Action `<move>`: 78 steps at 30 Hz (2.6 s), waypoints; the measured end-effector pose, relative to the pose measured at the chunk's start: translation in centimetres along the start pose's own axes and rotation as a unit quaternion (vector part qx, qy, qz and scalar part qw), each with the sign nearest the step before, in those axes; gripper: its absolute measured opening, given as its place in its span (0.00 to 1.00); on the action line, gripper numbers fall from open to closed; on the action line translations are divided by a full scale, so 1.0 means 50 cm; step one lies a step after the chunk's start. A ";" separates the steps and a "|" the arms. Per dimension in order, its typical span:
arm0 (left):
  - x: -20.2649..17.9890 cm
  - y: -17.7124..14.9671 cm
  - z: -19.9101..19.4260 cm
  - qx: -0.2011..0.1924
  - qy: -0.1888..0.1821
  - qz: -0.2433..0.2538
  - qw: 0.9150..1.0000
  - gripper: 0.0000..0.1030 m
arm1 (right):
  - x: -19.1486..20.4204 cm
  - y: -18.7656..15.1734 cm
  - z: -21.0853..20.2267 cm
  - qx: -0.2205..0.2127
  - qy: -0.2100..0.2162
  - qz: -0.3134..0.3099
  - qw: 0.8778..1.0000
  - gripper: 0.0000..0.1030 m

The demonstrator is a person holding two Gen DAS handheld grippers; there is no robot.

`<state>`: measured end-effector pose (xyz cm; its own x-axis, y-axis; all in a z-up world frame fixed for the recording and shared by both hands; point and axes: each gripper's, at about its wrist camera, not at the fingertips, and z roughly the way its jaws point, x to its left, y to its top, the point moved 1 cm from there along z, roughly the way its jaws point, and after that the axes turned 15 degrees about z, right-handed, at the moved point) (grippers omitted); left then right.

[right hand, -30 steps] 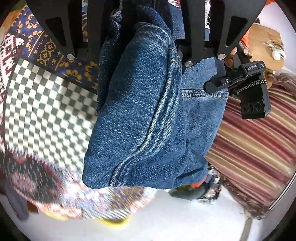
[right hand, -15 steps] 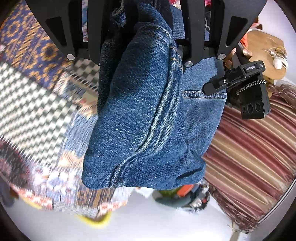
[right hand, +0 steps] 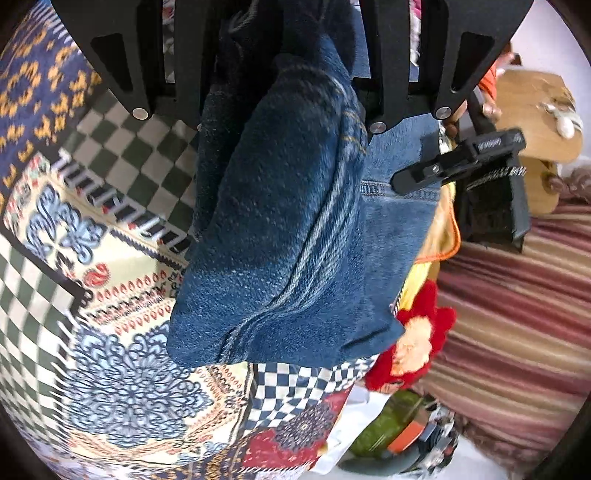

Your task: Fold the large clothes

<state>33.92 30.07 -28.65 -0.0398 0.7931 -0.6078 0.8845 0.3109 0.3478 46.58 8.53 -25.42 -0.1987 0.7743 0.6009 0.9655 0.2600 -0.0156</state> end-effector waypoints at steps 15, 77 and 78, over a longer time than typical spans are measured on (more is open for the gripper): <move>-0.071 -0.083 -0.104 -0.017 0.102 0.051 0.993 0.69 | -0.096 -0.045 -0.068 -0.008 -0.020 0.004 1.000 0.63; -0.661 -0.267 -0.541 -0.393 0.276 0.292 0.827 0.71 | 0.281 -0.572 -0.596 -0.508 0.008 -0.233 0.829 0.65; -0.673 -0.287 -0.544 -0.400 0.286 0.293 0.820 0.71 | 0.285 -0.601 -0.599 -0.517 0.007 -0.235 0.823 0.65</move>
<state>9.94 13.15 6.23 -0.1298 0.9741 0.1852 0.2511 -0.1484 0.9565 19.77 -5.54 7.55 -0.5967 0.7192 0.3559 0.4110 -0.1070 0.9053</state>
